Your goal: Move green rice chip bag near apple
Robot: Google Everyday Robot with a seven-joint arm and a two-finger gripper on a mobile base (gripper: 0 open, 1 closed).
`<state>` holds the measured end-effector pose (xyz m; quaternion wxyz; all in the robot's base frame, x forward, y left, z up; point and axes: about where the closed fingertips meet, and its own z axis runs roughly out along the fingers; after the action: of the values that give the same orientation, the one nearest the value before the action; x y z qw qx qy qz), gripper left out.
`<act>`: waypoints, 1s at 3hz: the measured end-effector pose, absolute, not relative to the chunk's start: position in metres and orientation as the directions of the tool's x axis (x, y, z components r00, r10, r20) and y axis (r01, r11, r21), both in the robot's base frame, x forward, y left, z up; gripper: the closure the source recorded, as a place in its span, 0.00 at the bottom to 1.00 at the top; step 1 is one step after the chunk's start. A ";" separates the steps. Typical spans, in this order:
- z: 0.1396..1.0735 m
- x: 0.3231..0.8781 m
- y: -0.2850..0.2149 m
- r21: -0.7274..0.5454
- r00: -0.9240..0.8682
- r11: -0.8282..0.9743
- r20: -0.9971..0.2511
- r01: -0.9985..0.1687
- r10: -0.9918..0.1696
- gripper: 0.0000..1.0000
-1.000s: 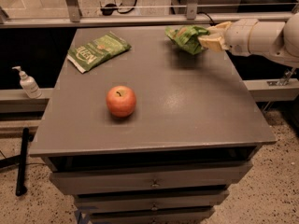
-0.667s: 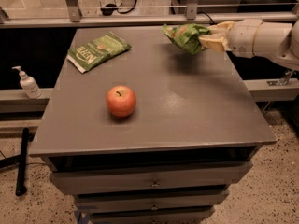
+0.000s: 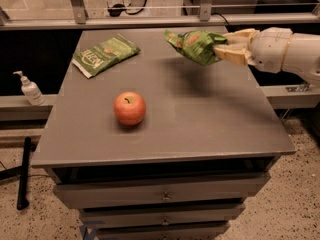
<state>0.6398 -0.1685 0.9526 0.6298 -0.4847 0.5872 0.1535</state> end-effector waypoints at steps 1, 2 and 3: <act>0.948 0.613 -0.159 -0.422 0.286 0.434 -0.894 -0.796 -0.344 1.00; 0.937 0.590 -0.142 -0.421 0.311 0.362 -0.893 -0.832 -0.324 1.00; 0.922 0.565 -0.121 -0.435 0.346 0.266 -0.882 -0.860 -0.321 1.00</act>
Offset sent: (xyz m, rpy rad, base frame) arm -0.0831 0.0426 -0.0318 -0.0014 0.0148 0.2615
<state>0.5652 -0.1209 0.9222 0.5976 -0.5621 0.5254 0.2257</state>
